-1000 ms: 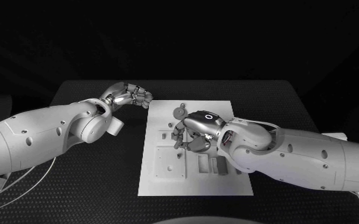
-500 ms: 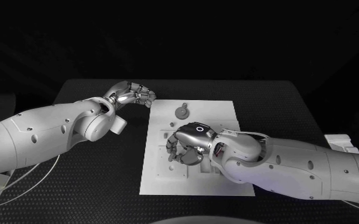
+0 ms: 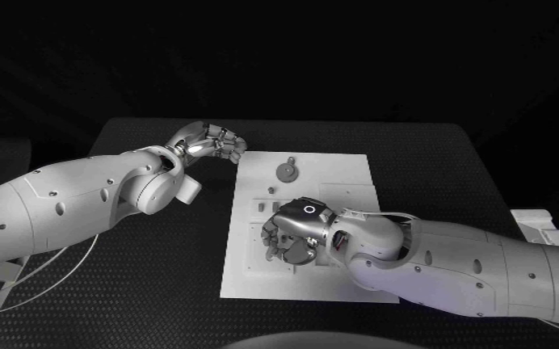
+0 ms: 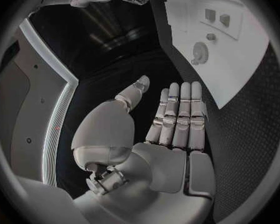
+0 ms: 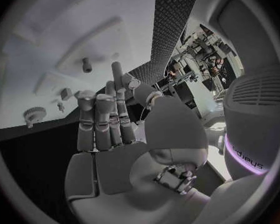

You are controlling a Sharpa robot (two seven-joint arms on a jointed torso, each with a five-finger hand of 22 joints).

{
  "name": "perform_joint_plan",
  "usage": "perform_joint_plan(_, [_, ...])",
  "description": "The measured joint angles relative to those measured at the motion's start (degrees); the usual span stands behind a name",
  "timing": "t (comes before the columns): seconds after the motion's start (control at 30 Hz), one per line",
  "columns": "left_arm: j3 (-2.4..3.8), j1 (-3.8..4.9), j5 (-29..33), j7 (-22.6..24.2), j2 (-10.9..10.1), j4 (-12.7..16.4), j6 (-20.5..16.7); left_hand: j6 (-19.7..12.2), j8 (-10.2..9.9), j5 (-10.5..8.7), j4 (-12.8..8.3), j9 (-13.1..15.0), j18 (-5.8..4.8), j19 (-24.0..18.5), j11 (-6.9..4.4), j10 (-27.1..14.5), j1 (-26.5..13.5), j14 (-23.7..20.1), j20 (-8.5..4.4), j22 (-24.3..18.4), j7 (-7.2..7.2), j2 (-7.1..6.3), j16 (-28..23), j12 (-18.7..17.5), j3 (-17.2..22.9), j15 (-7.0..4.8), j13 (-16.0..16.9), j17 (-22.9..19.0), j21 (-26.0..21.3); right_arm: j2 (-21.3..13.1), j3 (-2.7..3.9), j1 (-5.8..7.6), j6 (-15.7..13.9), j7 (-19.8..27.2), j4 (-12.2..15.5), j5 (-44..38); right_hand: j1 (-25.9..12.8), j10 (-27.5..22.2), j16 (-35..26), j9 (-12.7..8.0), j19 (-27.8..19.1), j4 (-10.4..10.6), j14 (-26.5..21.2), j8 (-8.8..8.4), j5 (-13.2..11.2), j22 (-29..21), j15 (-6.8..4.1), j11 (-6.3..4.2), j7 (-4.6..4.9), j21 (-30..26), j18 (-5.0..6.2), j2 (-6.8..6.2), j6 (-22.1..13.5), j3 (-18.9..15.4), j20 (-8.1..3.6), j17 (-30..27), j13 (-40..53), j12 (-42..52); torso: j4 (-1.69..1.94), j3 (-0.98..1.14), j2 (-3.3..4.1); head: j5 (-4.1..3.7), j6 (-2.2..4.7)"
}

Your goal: Assemble the parts on the task board

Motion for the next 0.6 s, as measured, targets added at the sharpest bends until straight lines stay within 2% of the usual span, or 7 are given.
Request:
perform_joint_plan(0.23, [0.00, 0.00, 0.00, -0.02, 0.03, -0.01, 0.02, 0.00, 0.00, 0.00, 0.00, 0.00, 0.00, 0.00, 0.00, 0.00, 0.00, 0.00, 0.00, 0.00, 0.00, 0.00, 0.00, 0.00, 0.00, 0.00, 0.00, 0.00, 0.00, 0.43, -0.09, -0.40, 0.49, -0.17, -0.41, -1.04, 0.00, 0.00, 0.00, 0.01, -0.06, -0.06, 0.00, -0.01, -0.04, 0.01, 0.00, 0.00, -0.01, 0.00, 0.00, 0.00, 0.04, -0.06, 0.06, 0.00, 0.14, -0.02, 0.00, -0.02, 0.00, -0.45, -0.05])
perform_joint_plan(0.6, [-0.01, 0.00, 0.00, -0.04, 0.06, -0.05, 0.04, 0.00, 0.00, 0.00, 0.10, -0.05, 0.00, 0.00, 0.00, 0.00, 0.00, 0.00, 0.00, 0.01, 0.00, 0.00, 0.00, 0.00, 0.10, 0.00, -0.11, -0.07, 0.00, 1.12, -0.12, -0.44, 0.75, -0.42, -0.92, -2.26, 0.00, 0.00, 0.01, 0.02, 0.13, -0.07, 0.00, -0.13, -0.05, 0.06, 0.00, 0.00, -0.09, 0.00, -0.02, 0.00, 0.25, -0.07, -0.12, 0.05, 0.14, 0.25, -0.01, -0.03, 0.00, -0.05, -0.21])
